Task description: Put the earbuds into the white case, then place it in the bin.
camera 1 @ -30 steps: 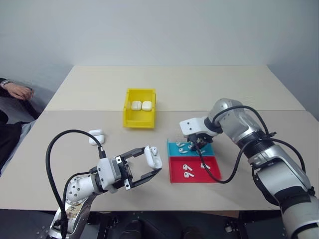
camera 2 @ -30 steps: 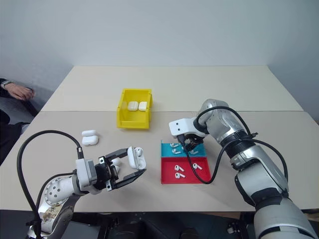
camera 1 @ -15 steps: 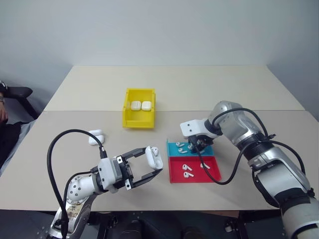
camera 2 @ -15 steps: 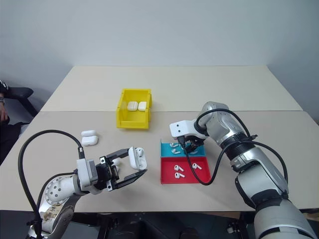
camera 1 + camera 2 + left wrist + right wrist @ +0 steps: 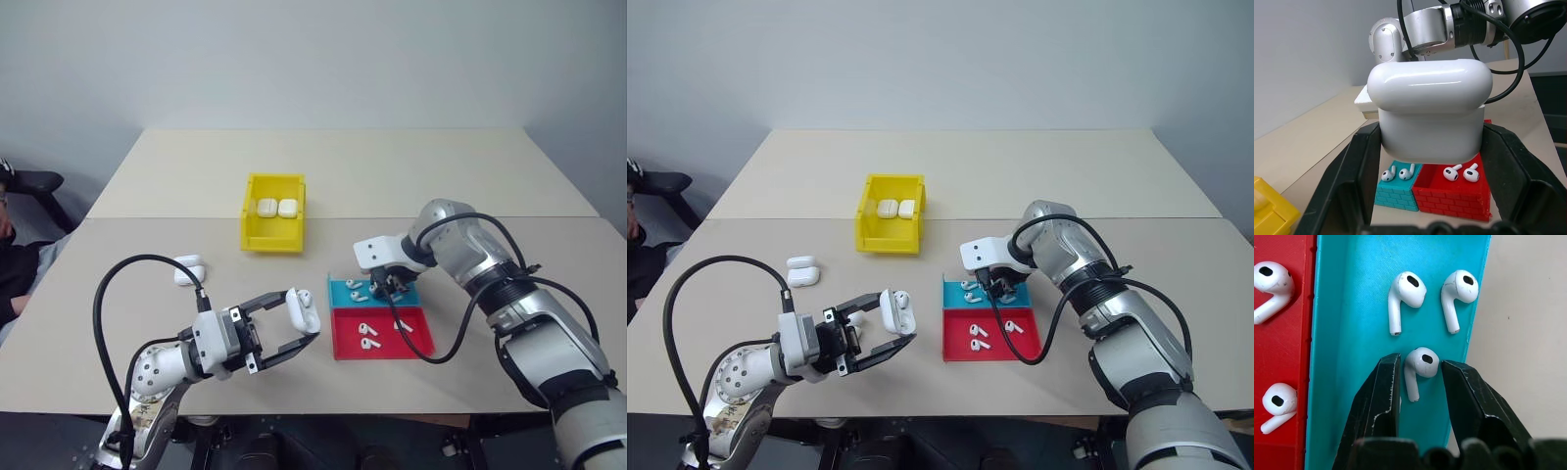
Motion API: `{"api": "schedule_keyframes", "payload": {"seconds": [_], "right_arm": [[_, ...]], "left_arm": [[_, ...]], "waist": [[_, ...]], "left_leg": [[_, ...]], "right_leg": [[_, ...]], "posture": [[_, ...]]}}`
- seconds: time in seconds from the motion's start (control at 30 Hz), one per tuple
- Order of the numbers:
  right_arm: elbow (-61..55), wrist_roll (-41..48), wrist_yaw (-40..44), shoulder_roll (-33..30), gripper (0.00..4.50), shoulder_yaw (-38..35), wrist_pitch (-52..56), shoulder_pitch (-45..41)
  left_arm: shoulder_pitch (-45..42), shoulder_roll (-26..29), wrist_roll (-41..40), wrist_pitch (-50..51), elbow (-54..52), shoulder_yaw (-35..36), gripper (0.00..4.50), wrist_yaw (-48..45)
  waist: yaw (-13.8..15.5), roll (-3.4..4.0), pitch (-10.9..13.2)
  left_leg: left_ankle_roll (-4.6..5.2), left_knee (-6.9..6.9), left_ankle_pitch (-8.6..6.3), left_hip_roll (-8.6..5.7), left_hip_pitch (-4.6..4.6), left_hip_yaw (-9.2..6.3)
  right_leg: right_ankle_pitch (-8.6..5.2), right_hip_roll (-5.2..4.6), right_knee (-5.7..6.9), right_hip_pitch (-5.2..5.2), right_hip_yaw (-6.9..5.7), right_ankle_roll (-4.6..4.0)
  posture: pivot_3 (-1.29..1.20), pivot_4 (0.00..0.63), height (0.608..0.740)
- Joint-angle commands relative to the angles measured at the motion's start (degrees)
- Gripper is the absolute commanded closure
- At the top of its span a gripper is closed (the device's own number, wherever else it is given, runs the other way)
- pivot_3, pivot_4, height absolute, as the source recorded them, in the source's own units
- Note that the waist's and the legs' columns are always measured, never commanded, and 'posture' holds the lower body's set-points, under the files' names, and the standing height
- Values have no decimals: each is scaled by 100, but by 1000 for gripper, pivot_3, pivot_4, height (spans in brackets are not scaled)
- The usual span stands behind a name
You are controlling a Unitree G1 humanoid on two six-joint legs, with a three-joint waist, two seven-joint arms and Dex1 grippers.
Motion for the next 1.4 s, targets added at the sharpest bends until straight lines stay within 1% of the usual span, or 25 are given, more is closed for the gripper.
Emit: {"api": "schedule_keyframes", "payload": {"seconds": [0.03,0.1,0.43,0.53,0.63,0.73,0.83,0.9,1.0,1.1,1.27,1.4], "right_arm": [[-169,-5,20,-37,3195,-55,-8,19],[-170,-14,1,-33,3713,-55,2,27],[-318,4,-74,-65,3713,-126,95,69],[-723,243,-79,-167,3713,-425,353,94],[-1478,694,-94,-345,3713,-1003,941,177],[-2335,1307,-133,-551,3713,-1682,1606,379],[-3271,2190,-206,-691,3713,-2534,2379,680],[-3889,3051,-246,-678,3713,-3252,3004,922],[-4614,4455,-433,-486,3713,-4338,3706,1375],[-5082,5517,-872,-255,3713,-4952,4161,1709],[-5472,7025,-1942,210,3713,-5513,4722,1909],[-5714,7791,-2495,235,3713,-5496,4785,2115]], "left_arm": [[1,23,-47,-73,-235,11,1735,40],[-5,25,-45,-70,-223,14,1735,42],[-61,19,-60,-89,-177,2,1735,12],[-198,-16,-140,-45,-189,2,1735,24],[-407,-65,-309,68,-255,-15,1735,38],[-618,-122,-472,188,-299,-63,1735,39],[-799,-183,-630,438,-353,-133,1735,96],[-928,-252,-687,521,-351,-190,1735,113],[-1178,-433,-568,564,-255,-312,1735,211],[-1389,-519,-534,705,-186,-418,1735,269],[-1663,-654,-466,889,-104,-565,1735,354],[-1792,-739,-469,1009,-102,-610,1735,406]], "waist": [[0,0,0],[0,0,0],[0,0,0],[9,0,0],[24,0,0],[40,0,0],[47,-1,-1],[44,-1,0],[46,-2,-1],[25,-4,-3],[14,-4,-3],[31,-4,-3]], "left_leg": [[0,0,0,0,0,0],[0,0,0,0,0,0],[0,1,0,0,0,0],[0,1,0,0,0,-1],[0,2,0,0,-1,-1],[0,2,0,0,-3,-2],[0,3,0,0,-3,-5],[0,5,0,0,-3,-5],[1,6,0,0,-4,-5],[1,8,0,0,-3,-6],[2,8,0,0,-1,-6],[2,8,0,0,-2,-5]], "right_leg": [[0,0,0,0,0,0],[0,0,0,0,0,0],[0,0,1,0,0,0],[0,0,1,0,0,0],[0,0,2,0,0,0],[0,-1,0,1,-1,0],[0,-1,-4,7,-6,0],[0,-1,-2,8,-6,0],[1,-1,0,11,-7,0],[1,-1,-1,16,-10,0],[1,1,6,14,-6,0],[1,0,0,15,-8,0]], "posture": [[0,150,740],[0,150,740],[0,150,740],[0,150,740],[0,150,740],[0,150,740],[0,150,740],[0,150,740],[0,150,740],[0,150,740],[0,150,740],[0,150,740]]}}
